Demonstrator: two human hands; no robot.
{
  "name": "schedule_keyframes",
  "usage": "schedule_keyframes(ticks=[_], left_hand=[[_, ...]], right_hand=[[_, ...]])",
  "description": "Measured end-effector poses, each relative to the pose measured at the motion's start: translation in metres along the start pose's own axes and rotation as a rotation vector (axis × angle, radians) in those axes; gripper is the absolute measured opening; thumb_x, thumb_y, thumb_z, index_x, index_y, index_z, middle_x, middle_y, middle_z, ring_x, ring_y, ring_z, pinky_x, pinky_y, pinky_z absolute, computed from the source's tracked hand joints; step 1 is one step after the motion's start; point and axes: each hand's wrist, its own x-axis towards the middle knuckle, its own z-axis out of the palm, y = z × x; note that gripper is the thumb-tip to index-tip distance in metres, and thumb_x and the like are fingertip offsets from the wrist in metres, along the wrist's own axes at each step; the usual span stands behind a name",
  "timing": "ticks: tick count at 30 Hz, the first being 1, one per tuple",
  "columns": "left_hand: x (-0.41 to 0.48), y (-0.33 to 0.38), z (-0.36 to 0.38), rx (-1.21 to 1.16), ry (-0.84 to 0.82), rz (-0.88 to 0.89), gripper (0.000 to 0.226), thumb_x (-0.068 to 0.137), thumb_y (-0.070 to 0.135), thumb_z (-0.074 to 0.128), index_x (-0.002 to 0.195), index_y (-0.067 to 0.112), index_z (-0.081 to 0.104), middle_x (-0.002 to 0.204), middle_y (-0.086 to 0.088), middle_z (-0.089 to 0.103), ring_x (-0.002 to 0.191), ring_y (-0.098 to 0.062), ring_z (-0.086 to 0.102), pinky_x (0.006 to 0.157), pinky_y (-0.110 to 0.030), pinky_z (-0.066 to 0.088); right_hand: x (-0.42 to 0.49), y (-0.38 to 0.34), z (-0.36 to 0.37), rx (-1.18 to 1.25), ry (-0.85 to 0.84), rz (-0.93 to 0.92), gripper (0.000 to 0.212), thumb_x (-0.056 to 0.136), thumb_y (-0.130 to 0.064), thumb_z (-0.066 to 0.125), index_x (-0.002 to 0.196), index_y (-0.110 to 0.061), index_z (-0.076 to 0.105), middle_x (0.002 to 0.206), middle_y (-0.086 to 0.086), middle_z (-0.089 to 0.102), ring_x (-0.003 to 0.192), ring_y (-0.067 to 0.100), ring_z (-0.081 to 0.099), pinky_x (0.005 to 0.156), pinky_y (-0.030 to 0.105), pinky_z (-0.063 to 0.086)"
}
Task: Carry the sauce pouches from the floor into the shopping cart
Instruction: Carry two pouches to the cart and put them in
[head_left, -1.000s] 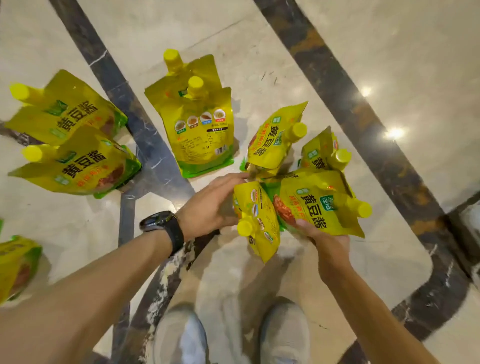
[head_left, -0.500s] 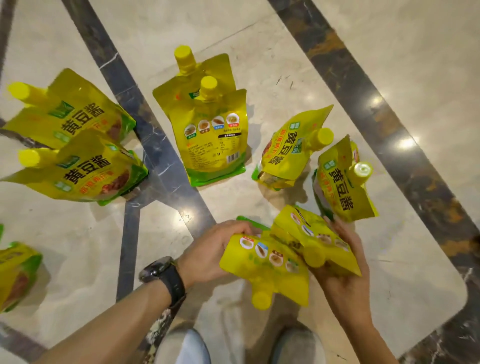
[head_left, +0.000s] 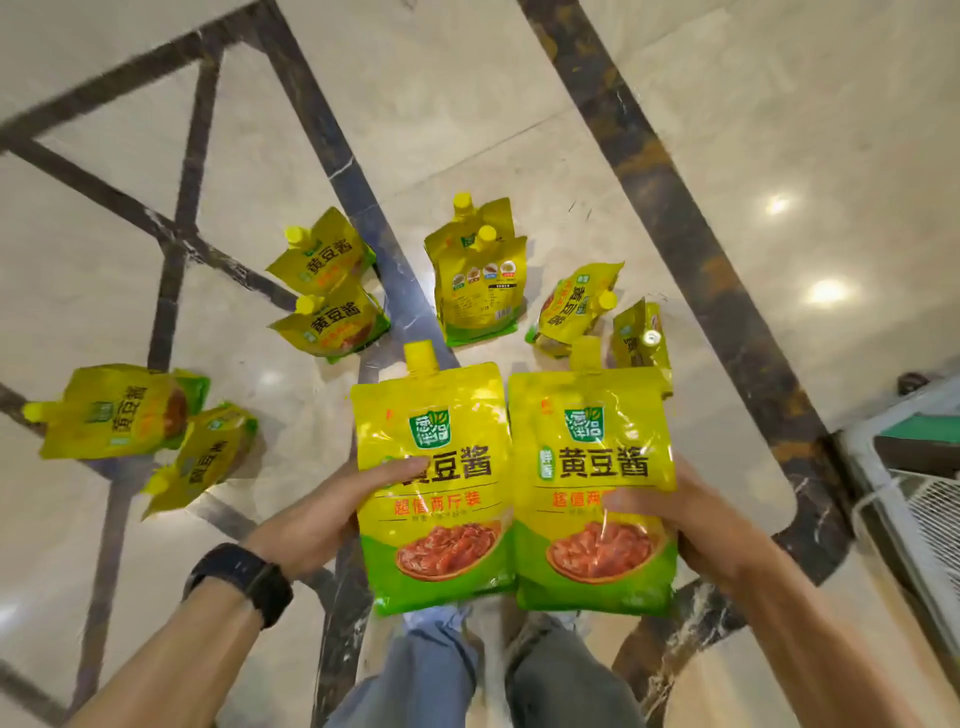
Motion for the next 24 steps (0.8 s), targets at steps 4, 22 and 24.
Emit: schedule_keyframes(ticks=[4, 22, 24], left_hand=[[-0.113, 0.049, 0.035, -0.059, -0.035, -0.005, 0.086, 0.040, 0.046, 0.097, 0.116, 0.020, 0.068, 0.110, -0.004, 0.077, 0.092, -0.017, 0.076, 0.066, -0.022, 0.059], [-0.444, 0.181, 0.174, 0.008, -0.244, 0.116, 0.062, 0.058, 0.020, 0.084, 0.117, 0.009, 0.072, 0.111, -0.020, 0.074, 0.090, -0.036, 0.075, 0.076, -0.045, 0.061], [-0.455, 0.182, 0.198, 0.042, -0.316, 0.102, 0.073, 0.040, 0.023, 0.095, 0.110, 0.010, 0.076, 0.110, -0.021, 0.074, 0.090, -0.037, 0.074, 0.077, -0.048, 0.061]], right_hand=[[-0.096, -0.050, 0.052, 0.077, 0.069, 0.027, 0.087, 0.042, -0.033, 0.097, 0.121, -0.014, 0.064, 0.115, 0.015, 0.072, 0.103, 0.035, 0.070, 0.088, 0.046, 0.057], [-0.494, -0.177, 0.187, 0.506, 0.362, -0.409, 0.098, 0.022, -0.021, 0.100, 0.112, -0.009, 0.065, 0.109, 0.021, 0.072, 0.091, 0.038, 0.072, 0.072, 0.046, 0.061], [-0.526, -0.163, 0.184, 0.578, 0.408, -0.480, 0.098, 0.025, -0.019, 0.100, 0.116, -0.009, 0.064, 0.113, 0.022, 0.071, 0.096, 0.040, 0.070, 0.075, 0.049, 0.060]])
